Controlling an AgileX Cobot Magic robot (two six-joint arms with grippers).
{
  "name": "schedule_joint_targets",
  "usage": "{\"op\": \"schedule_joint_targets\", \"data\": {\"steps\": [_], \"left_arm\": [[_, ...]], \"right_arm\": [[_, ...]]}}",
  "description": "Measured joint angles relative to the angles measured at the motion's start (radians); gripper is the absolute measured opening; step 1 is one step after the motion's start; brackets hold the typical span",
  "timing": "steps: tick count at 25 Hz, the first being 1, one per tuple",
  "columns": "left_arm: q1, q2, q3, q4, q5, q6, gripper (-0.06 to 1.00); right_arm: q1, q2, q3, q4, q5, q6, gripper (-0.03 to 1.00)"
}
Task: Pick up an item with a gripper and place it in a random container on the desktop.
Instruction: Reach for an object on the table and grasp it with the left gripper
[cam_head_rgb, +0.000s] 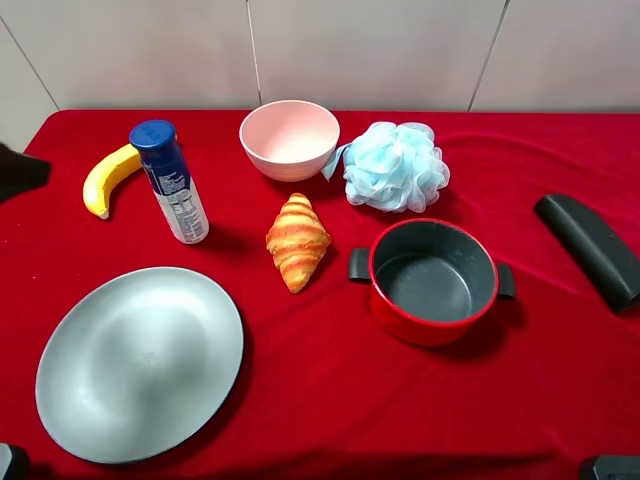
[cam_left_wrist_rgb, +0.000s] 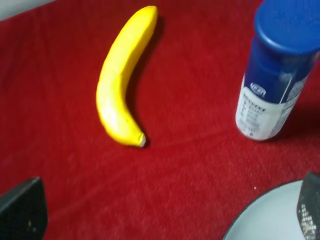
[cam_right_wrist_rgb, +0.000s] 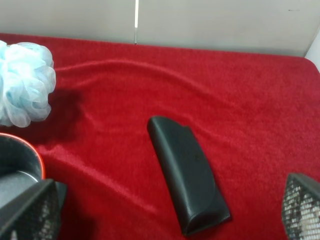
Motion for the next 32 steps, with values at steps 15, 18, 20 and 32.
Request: {"op": "schedule_joint_targets", "data": {"steps": [15, 18, 20, 32], "left_arm": [[-0.161, 0.288, 0.0, -0.001, -0.275, 0.0, 0.99], [-0.181, 0.348, 0.0, -0.001, -0.332, 0.0, 0.99], [-0.197, 0.388, 0.0, -0.001, -0.365, 0.0, 0.98], [-0.263, 0.629, -0.001, -0.003, -0.587, -0.001, 0.99]], "right_arm": [[0.0, 0.0, 0.0, 0.0, 0.0, 0.0, 0.69], [0.0, 0.0, 0.0, 0.0, 0.0, 0.0, 0.69], [0.0, 0.0, 0.0, 0.0, 0.0, 0.0, 0.69], [0.0, 0.0, 0.0, 0.0, 0.0, 0.0, 0.69]]}}
